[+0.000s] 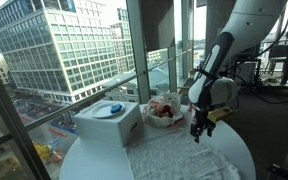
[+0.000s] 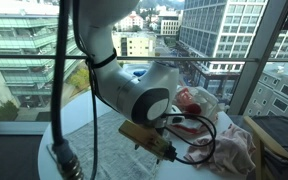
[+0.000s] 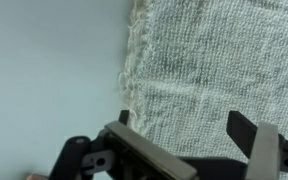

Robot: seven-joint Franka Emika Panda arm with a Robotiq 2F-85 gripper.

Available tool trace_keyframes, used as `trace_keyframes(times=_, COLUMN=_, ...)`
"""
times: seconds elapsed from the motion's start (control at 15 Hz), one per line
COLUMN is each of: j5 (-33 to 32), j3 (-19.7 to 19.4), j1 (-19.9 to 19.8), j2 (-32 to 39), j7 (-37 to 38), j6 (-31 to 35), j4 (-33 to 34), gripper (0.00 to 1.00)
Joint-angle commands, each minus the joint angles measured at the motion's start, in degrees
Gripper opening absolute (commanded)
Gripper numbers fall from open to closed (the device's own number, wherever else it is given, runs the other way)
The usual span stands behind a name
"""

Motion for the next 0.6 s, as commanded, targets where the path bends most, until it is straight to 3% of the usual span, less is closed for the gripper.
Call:
trace_keyframes(times=0.0, j5=0.9, j3=0.6, j1=-1.4, j2=4.5, j7=-1.0, j6=0.5, j4=4.4, gripper=1.00)
trace_keyframes(times=0.53, j5=0.9, j3=0.1, j1=-1.1, j2=10.4, j7=2.6, j6=0.1, j4=9.8, gripper=1.00)
